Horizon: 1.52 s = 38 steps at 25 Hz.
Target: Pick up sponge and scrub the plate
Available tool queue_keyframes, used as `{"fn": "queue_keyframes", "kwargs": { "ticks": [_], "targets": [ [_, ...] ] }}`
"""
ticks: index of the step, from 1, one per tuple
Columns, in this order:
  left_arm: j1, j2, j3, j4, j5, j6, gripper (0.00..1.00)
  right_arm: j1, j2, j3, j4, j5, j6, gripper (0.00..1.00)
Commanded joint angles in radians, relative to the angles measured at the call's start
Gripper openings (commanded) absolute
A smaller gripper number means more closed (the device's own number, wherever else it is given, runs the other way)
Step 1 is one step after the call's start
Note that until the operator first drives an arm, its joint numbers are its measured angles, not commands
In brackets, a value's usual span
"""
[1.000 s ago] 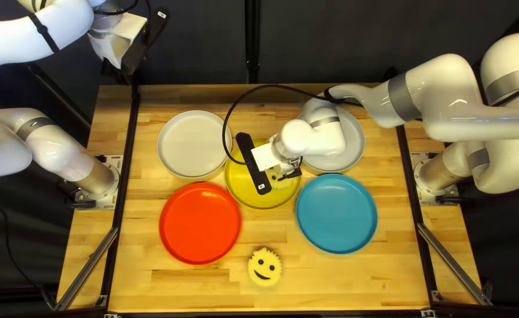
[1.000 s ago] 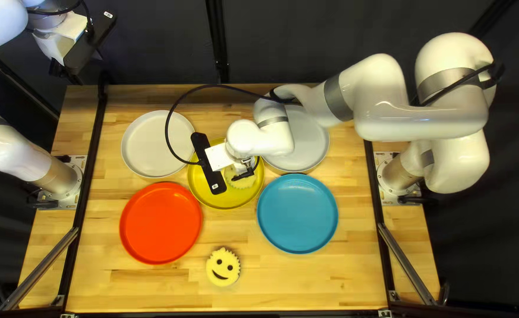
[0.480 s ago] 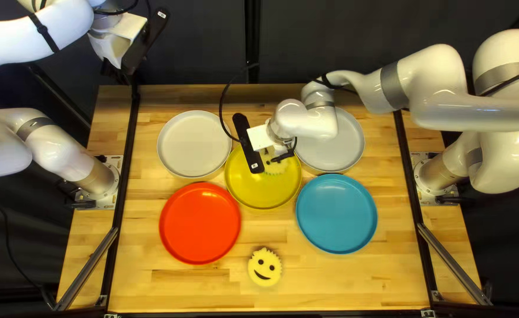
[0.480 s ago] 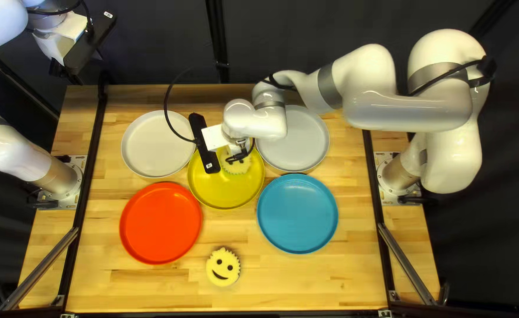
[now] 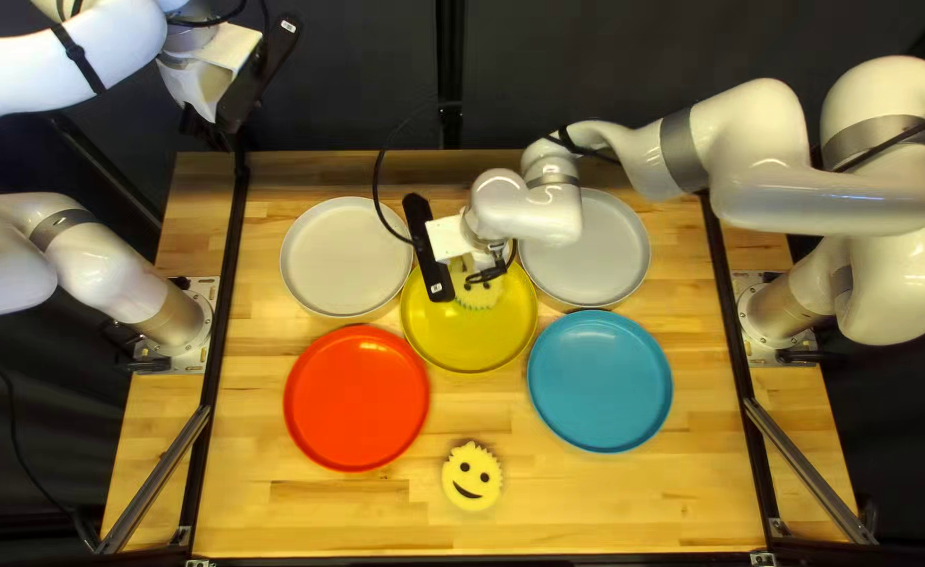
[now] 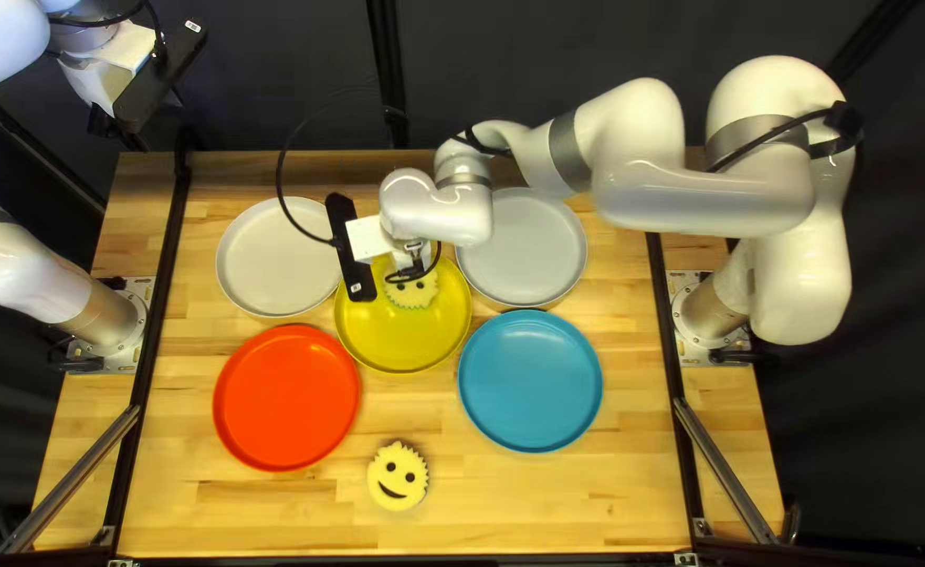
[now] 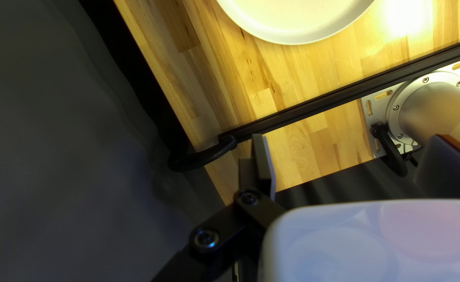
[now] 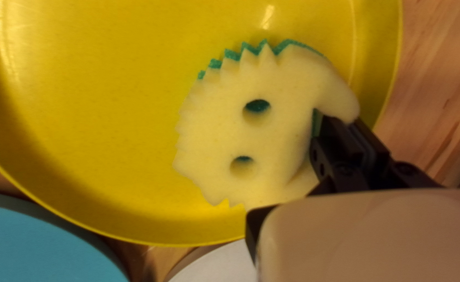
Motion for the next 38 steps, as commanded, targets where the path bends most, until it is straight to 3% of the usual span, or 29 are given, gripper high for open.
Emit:
{"fn": "queue_keyframes", "kwargs": {
  "ticks": [1, 5, 10, 20, 26, 32, 38],
  "targets": [
    [0.000, 0.000, 0.000, 0.000, 0.000, 0.000, 1.00, 0.048, 0.013, -0.001, -0.024, 0.005, 0.040, 0.00],
    [0.000, 0.000, 0.000, 0.000, 0.000, 0.000, 1.00, 0.060, 0.029, -0.017, -0.023, 0.010, 0.038, 0.00],
    [0.000, 0.000, 0.000, 0.000, 0.000, 0.000, 1.00, -0.011, 0.053, -0.059, 0.043, 0.017, -0.049, 0.00],
    [0.000, 0.000, 0.000, 0.000, 0.000, 0.000, 1.00, -0.119, 0.162, -0.250, 0.216, 0.150, -0.164, 0.00],
    [0.000, 0.000, 0.000, 0.000, 0.000, 0.000, 1.00, -0.084, 0.168, -0.286, 0.239, 0.198, -0.105, 0.00],
    [0.000, 0.000, 0.000, 0.000, 0.000, 0.000, 1.00, -0.039, 0.160, -0.267, 0.226, 0.160, -0.028, 0.00],
    [0.000, 0.000, 0.000, 0.000, 0.000, 0.000, 1.00, -0.010, 0.207, -0.305, 0.210, 0.136, 0.008, 0.00]
  ]
}}
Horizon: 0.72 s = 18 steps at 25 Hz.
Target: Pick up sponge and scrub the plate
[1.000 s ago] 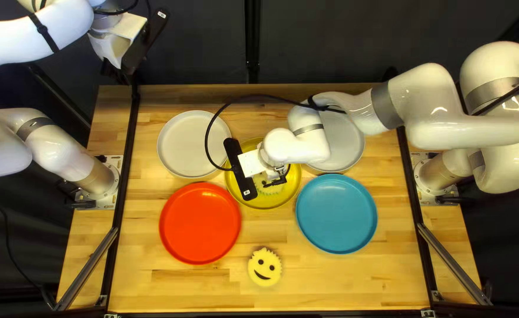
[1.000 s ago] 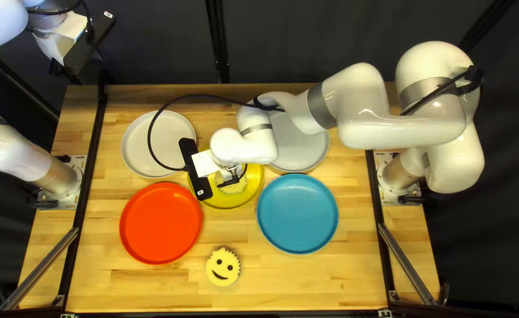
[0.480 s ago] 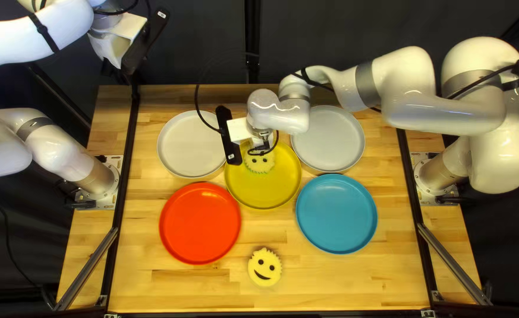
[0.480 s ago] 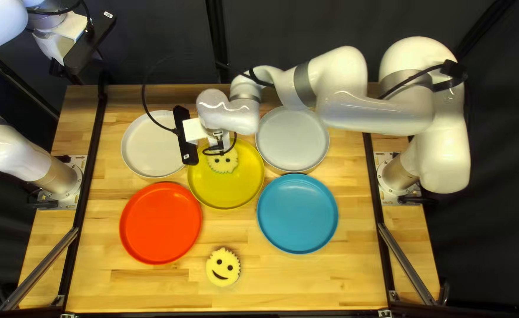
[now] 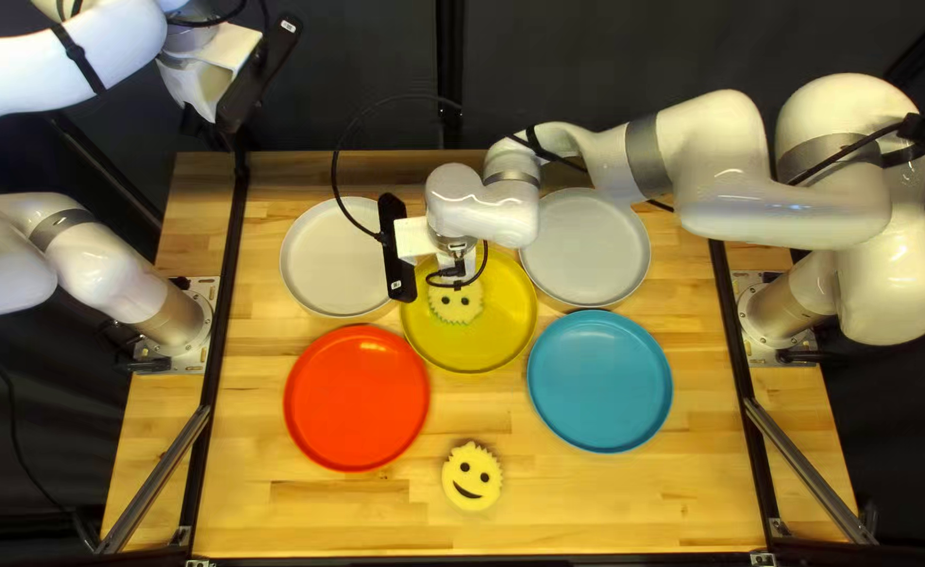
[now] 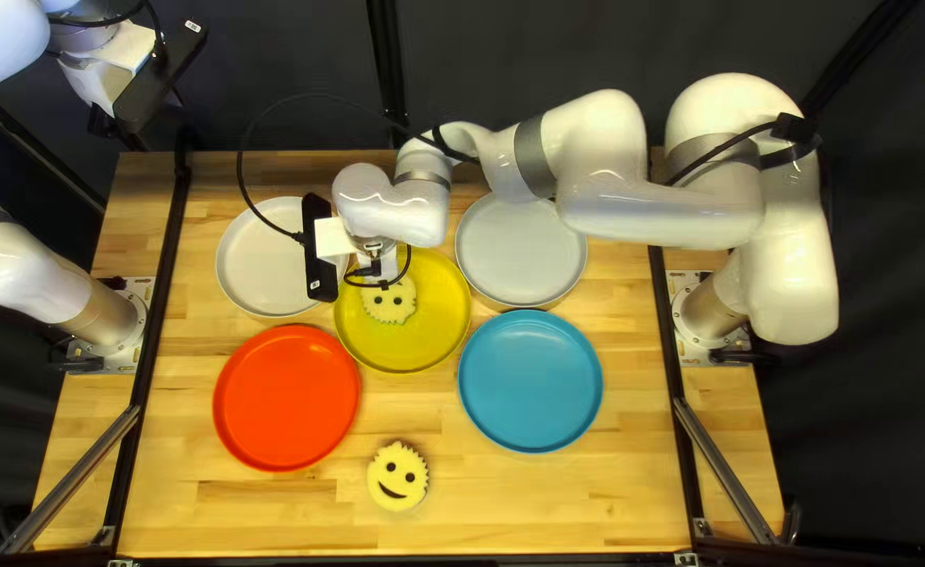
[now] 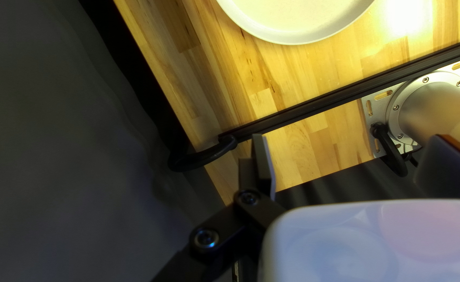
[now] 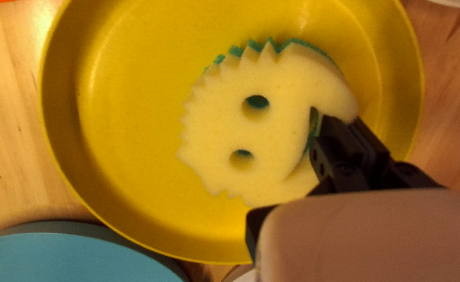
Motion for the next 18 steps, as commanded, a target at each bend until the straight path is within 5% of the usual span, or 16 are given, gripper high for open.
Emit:
{"fn": "queue_keyframes", "kwargs": {
  "ticks": [1, 12, 18],
  "targets": [
    [0.000, 0.000, 0.000, 0.000, 0.000, 0.000, 1.00, 0.006, 0.038, -0.037, -0.009, -0.006, 0.011, 0.00],
    [0.000, 0.000, 0.000, 0.000, 0.000, 0.000, 1.00, -0.088, 0.088, -0.136, 0.009, 0.089, -0.025, 0.00],
    [0.000, 0.000, 0.000, 0.000, 0.000, 0.000, 1.00, -0.067, 0.097, -0.151, 0.007, 0.099, -0.003, 0.00]
  ]
}}
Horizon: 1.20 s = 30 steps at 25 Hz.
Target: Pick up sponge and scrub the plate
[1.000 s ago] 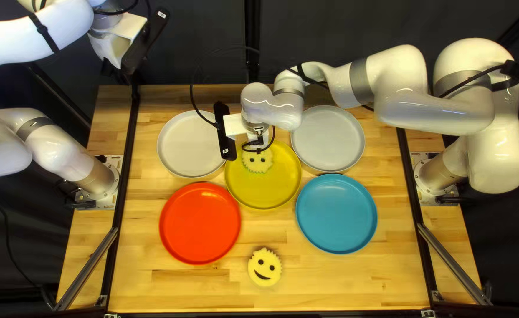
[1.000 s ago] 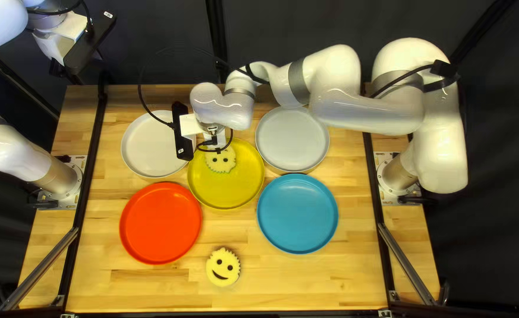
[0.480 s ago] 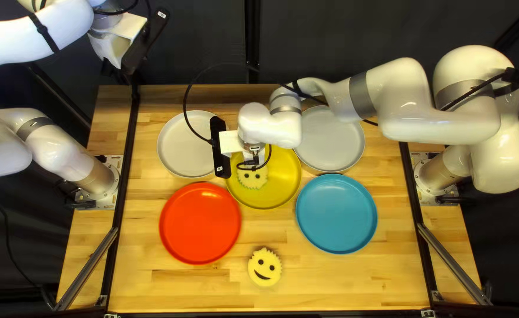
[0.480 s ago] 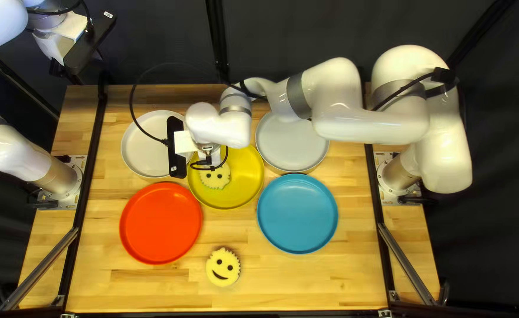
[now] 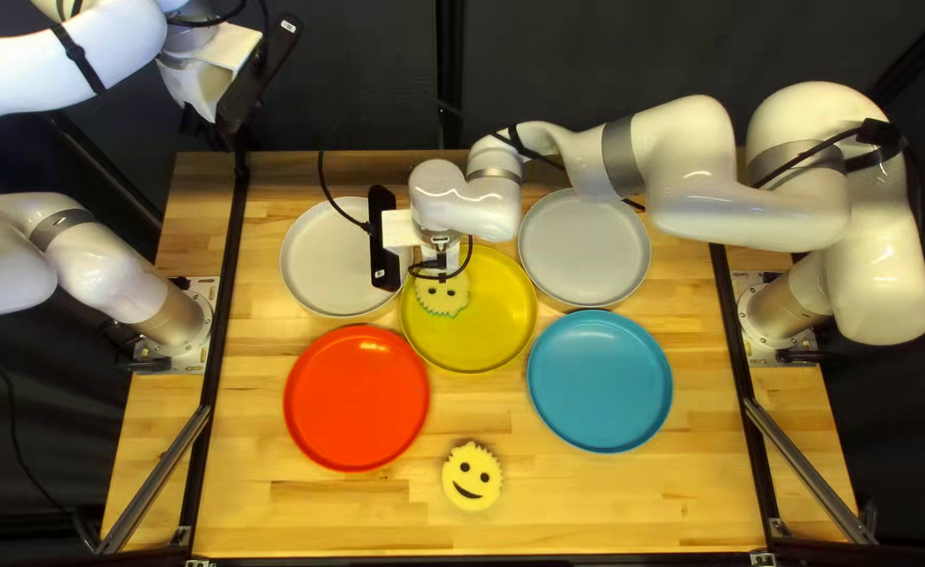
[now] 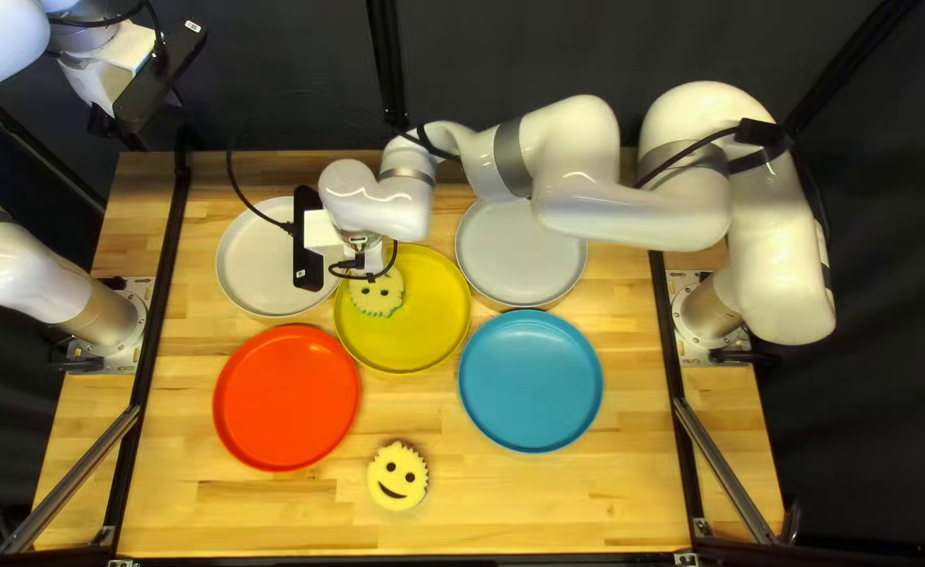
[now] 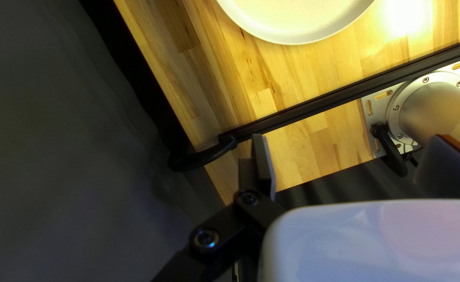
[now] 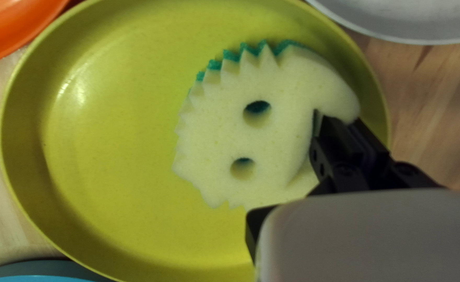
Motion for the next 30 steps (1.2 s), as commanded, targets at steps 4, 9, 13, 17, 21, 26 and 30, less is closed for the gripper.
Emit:
{"fn": "queue_keyframes", "kwargs": {
  "ticks": [4, 9, 13, 17, 21, 26, 30],
  "targets": [
    [0.000, 0.000, 0.000, 0.000, 0.000, 0.000, 1.00, 0.053, 0.006, -0.004, -0.012, -0.006, 0.034, 0.00],
    [0.000, 0.000, 0.000, 0.000, 0.000, 0.000, 1.00, 0.104, -0.017, 0.018, -0.037, -0.018, 0.070, 0.00],
    [0.000, 0.000, 0.000, 0.000, 0.000, 0.000, 1.00, 0.099, -0.031, 0.040, -0.046, -0.032, 0.061, 0.00],
    [0.000, 0.000, 0.000, 0.000, 0.000, 0.000, 1.00, 0.049, -0.052, 0.075, -0.044, -0.050, 0.023, 0.00],
    [0.000, 0.000, 0.000, 0.000, 0.000, 0.000, 1.00, 0.007, -0.070, 0.110, -0.049, -0.074, -0.003, 0.00],
    [0.000, 0.000, 0.000, 0.000, 0.000, 0.000, 1.00, -0.034, -0.089, 0.145, -0.057, -0.100, -0.026, 0.00],
    [0.000, 0.000, 0.000, 0.000, 0.000, 0.000, 1.00, -0.031, -0.107, 0.176, -0.063, -0.121, -0.017, 0.00]
  ]
}}
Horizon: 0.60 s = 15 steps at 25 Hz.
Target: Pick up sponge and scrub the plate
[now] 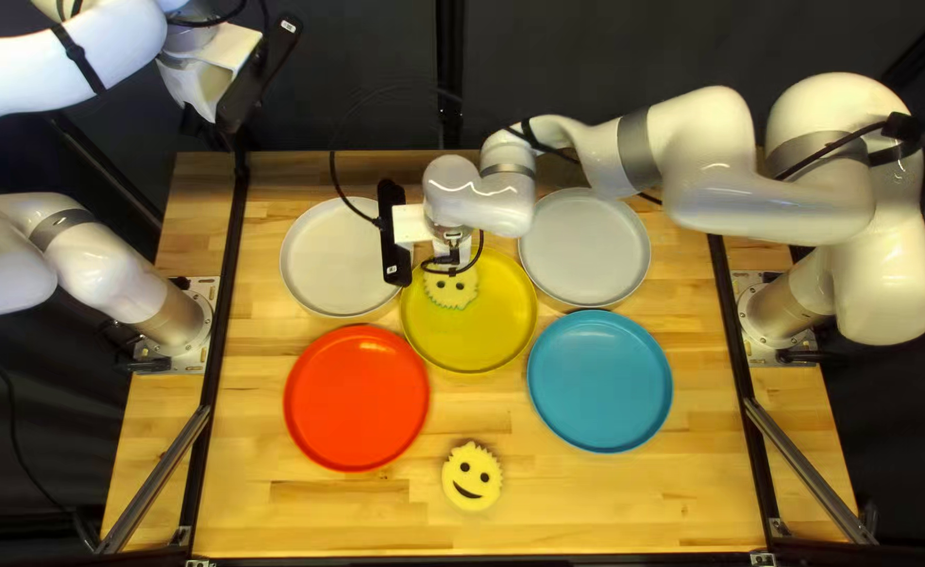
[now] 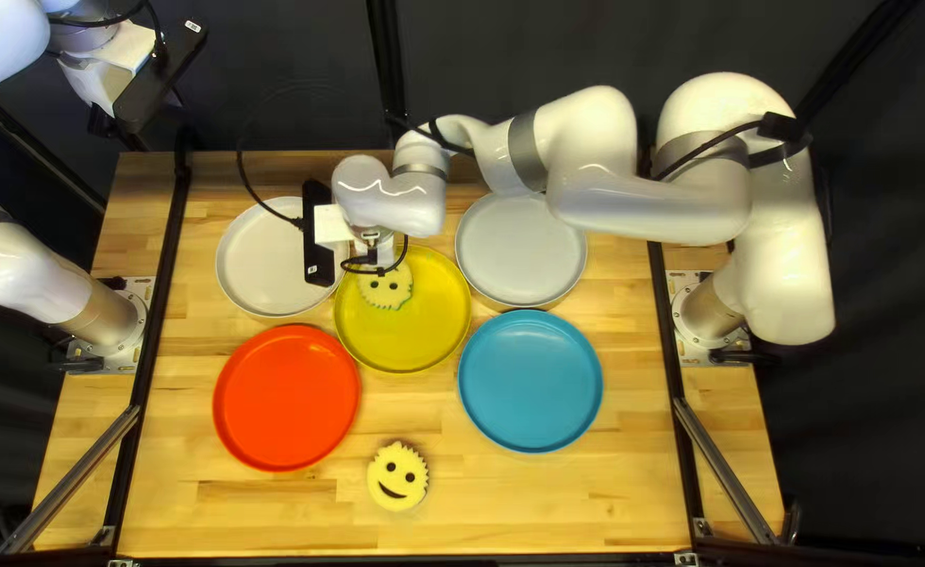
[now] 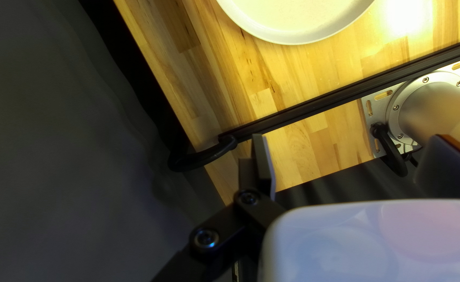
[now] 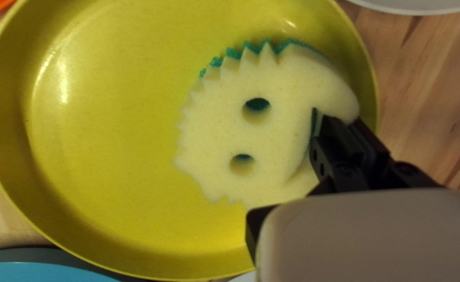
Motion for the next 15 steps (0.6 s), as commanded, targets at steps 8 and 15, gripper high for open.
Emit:
{"fn": "queue_keyframes", "kwargs": {
  "ticks": [8, 15],
  "targets": [
    [0.000, 0.000, 0.000, 0.000, 0.000, 0.000, 1.00, 0.110, -0.024, 0.023, -0.048, -0.012, 0.101, 0.00],
    [0.000, 0.000, 0.000, 0.000, 0.000, 0.000, 1.00, 0.176, -0.010, 0.011, -0.087, -0.010, 0.152, 0.00]
  ]
}}
